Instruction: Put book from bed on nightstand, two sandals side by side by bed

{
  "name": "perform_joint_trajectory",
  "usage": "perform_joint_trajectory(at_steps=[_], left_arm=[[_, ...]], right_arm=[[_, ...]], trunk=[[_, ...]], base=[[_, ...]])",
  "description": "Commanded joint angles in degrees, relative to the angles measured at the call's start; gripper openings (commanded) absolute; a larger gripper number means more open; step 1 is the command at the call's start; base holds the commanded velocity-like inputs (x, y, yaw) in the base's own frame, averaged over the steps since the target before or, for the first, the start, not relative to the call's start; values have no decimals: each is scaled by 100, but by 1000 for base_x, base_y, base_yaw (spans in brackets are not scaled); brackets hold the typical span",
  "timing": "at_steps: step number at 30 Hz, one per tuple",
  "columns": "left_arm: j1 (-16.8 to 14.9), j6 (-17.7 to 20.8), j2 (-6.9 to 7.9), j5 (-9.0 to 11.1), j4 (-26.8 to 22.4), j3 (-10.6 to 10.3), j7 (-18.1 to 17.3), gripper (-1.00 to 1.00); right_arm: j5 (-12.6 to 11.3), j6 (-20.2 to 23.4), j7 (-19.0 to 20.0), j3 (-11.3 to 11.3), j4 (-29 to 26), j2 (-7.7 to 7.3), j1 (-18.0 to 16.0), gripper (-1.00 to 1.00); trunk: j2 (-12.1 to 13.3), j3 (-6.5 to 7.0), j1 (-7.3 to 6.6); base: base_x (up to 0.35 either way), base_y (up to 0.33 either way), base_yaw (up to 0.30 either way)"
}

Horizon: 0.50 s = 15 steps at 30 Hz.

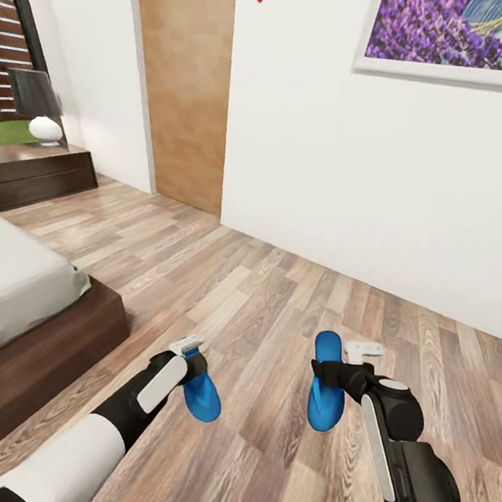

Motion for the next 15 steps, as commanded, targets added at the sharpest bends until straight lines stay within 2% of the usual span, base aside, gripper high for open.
perform_joint_trajectory(at_steps=[1, 4, 6, 9, 15], left_arm=[[-4, -7, 1, 87, 5, -13, 48, -100], [-6, -70, 0, 201, 32, -9, 51, -100], [-28, -286, 10, 587, 51, -4, 53, -100], [-54, -387, 36, 877, 58, -6, 62, -100], [-75, -473, 74, 1161, 85, -5, 274, -100]], right_arm=[[-24, 23, -7, 4, -5, -5, -3, -100], [-24, 23, -7, 5, -5, -5, -5, -100], [-24, 23, -7, 9, -5, -5, -3, -100], [-24, 23, -7, 21, -5, -2, 2, -100], [-24, 3, -11, 51, -5, 35, 35, -100]], trunk=[[-2, -5, 1], [-2, -5, 1], [-2, -5, 1], [-2, -5, 1], [-2, -5, 1]], base=[[263, -222, 205], [261, -226, 220], [259, -228, 240], [261, -221, 245], [262, -215, 249]])
